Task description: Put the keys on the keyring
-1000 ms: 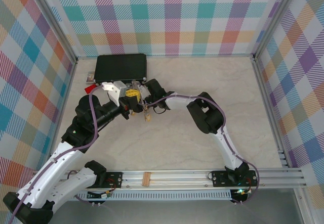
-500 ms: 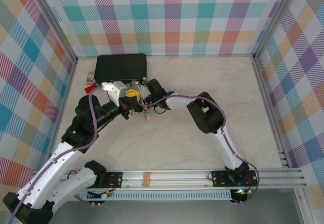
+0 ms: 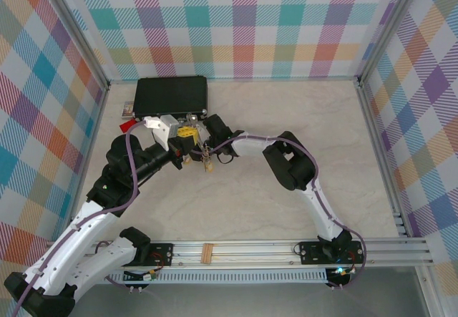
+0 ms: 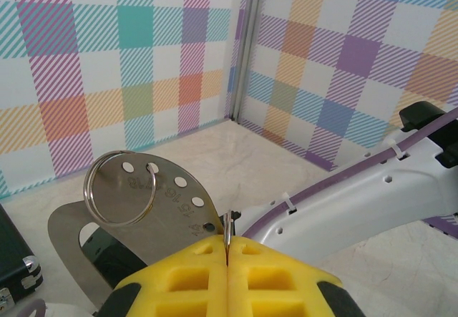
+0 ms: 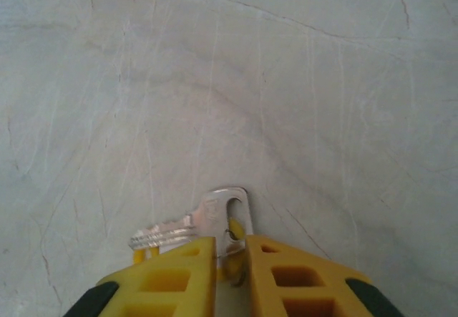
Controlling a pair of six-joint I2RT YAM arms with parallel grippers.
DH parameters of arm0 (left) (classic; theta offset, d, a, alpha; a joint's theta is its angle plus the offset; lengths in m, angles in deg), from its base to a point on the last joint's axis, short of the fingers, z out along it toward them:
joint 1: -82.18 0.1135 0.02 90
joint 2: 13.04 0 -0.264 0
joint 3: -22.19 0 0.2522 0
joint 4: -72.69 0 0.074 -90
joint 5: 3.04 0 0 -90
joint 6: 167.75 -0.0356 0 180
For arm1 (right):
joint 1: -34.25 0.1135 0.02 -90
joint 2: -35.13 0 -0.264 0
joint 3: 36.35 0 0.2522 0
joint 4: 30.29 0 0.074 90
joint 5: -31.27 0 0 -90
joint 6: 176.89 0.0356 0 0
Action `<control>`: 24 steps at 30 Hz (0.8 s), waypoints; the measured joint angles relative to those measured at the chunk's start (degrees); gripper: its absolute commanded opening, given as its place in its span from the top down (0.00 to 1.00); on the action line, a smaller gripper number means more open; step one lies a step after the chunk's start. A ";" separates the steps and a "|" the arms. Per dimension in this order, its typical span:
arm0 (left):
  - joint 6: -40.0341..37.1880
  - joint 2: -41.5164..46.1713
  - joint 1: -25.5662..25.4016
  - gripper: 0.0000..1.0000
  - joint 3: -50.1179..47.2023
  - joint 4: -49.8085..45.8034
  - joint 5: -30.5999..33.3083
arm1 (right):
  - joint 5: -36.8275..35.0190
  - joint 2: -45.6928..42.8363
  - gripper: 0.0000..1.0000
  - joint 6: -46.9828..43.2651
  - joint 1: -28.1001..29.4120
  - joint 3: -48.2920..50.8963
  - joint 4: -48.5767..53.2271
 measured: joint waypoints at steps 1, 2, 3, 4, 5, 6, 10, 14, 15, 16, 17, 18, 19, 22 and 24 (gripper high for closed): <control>0.00 0.00 0.00 1.00 0.00 0.00 -0.02 | -0.15 0.00 0.90 0.04 0.04 0.02 0.04; 0.00 0.00 0.00 1.00 0.00 0.02 -0.02 | -0.28 0.00 0.92 0.09 0.07 0.22 -0.26; 0.00 0.00 0.00 1.00 0.00 0.00 0.00 | -0.37 0.00 0.95 0.17 0.07 0.68 -0.85; 0.00 0.00 0.00 1.00 0.00 0.00 -0.02 | -0.37 -0.09 0.97 0.31 0.07 1.29 -1.81; 0.00 0.00 0.00 1.00 0.00 0.02 -0.02 | -0.42 -0.28 0.99 0.59 0.07 1.99 -2.93; 0.00 0.00 0.00 1.00 0.00 0.00 -0.02 | -0.44 -0.68 0.99 0.76 0.07 3.06 -4.04; 0.00 -0.04 0.00 1.00 0.00 0.02 -0.22 | -0.52 -3.78 1.00 2.14 -0.04 8.87 -7.21; 0.00 -0.70 0.00 1.00 0.00 0.09 -0.50 | -0.52 -6.95 1.00 4.59 -0.87 13.81 -8.92; 0.04 -0.98 0.00 1.00 0.00 0.11 -0.70 | -0.48 -8.00 1.00 5.38 -1.07 15.10 -9.31; 0.04 -1.31 0.00 1.00 0.00 0.22 -0.85 | -0.39 -9.05 1.00 6.12 -1.40 16.37 -9.77; 0.09 -1.60 0.00 1.00 0.00 0.31 -0.96 | -0.44 -10.01 1.00 6.75 -1.73 17.46 -10.14; 0.24 -1.90 0.00 1.00 -0.04 0.50 -1.29 | -0.48 -11.34 1.00 7.56 -2.19 18.88 -10.36; 0.35 -2.23 0.00 1.00 -0.15 1.05 -1.60 | -0.52 -12.68 1.00 8.28 -2.73 20.44 -10.82; 1.36 -3.80 0.00 1.00 -0.26 2.97 -2.93 | -0.63 -17.38 1.00 10.78 -4.83 25.86 -12.83; 2.36 -5.31 0.00 1.00 -0.48 4.83 -3.74 | -0.76 -20.57 1.00 12.31 -6.51 29.35 -13.46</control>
